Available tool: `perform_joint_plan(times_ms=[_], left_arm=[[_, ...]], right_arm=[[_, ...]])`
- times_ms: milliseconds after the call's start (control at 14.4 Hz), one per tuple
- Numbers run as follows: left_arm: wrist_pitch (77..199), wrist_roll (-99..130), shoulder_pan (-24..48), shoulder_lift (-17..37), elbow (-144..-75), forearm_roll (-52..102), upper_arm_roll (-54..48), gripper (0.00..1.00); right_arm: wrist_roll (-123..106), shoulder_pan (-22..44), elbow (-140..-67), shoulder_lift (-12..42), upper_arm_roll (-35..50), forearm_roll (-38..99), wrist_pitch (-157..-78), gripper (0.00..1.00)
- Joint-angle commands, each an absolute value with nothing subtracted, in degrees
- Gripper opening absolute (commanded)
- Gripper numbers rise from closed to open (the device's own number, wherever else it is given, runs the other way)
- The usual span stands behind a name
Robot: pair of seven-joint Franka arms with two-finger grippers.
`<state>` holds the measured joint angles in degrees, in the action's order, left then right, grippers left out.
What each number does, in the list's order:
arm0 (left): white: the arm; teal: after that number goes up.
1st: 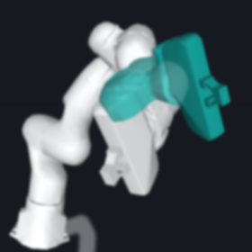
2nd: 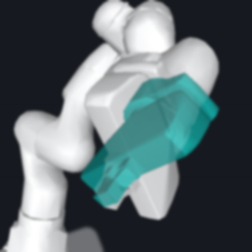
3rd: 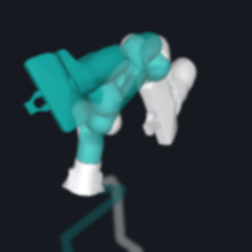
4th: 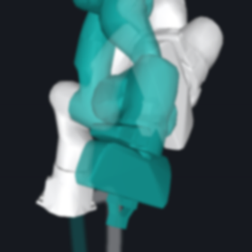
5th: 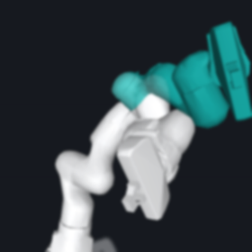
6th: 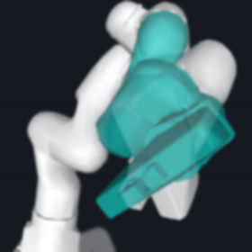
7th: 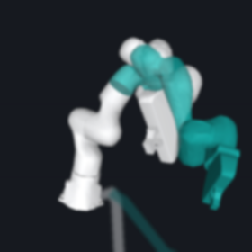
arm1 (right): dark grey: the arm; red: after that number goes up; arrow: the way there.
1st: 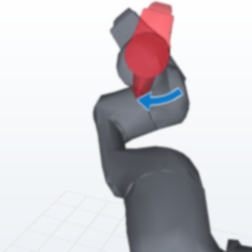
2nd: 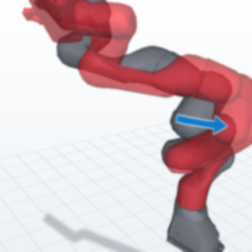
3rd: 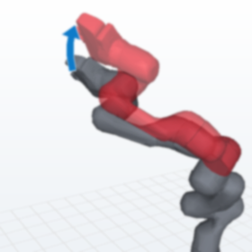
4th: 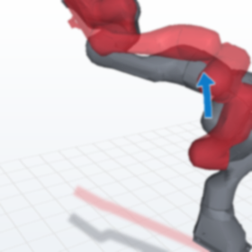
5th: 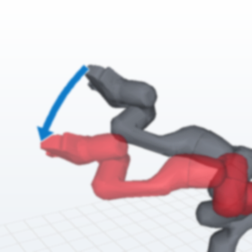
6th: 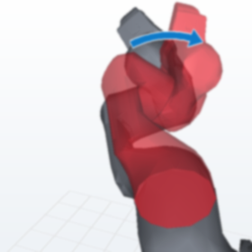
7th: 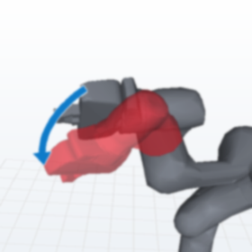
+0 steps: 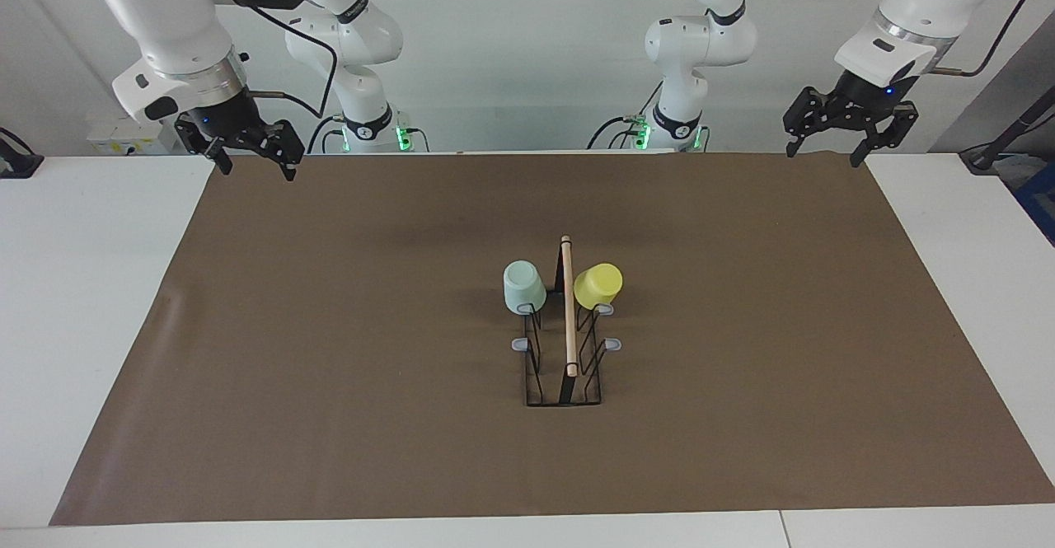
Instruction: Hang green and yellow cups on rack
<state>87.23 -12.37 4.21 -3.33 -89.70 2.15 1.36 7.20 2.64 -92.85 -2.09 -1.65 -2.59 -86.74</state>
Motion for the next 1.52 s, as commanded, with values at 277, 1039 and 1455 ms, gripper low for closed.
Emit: perform_joint_plan(times_ms=[277,1039,1455], left_arm=[[86.4,-12.7,3.7,-2.2,-88.2,0.4,0.9,1.00],[86.4,-11.2,4.2,1.2,-85.7,0.9,0.9,1.00],[86.5,-10.4,4.2,0.7,-86.7,0.4,0.8,1.00]], right_arm=[[5.9,2.2,-91.1,-1.0,-1.4,-0.9,-85.2,1.00],[6.0,2.4,-92.2,-1.3,-1.3,-0.9,-86.4,1.00],[5.8,2.3,-93.5,-1.6,-1.2,-0.4,-90.0,1.00]])
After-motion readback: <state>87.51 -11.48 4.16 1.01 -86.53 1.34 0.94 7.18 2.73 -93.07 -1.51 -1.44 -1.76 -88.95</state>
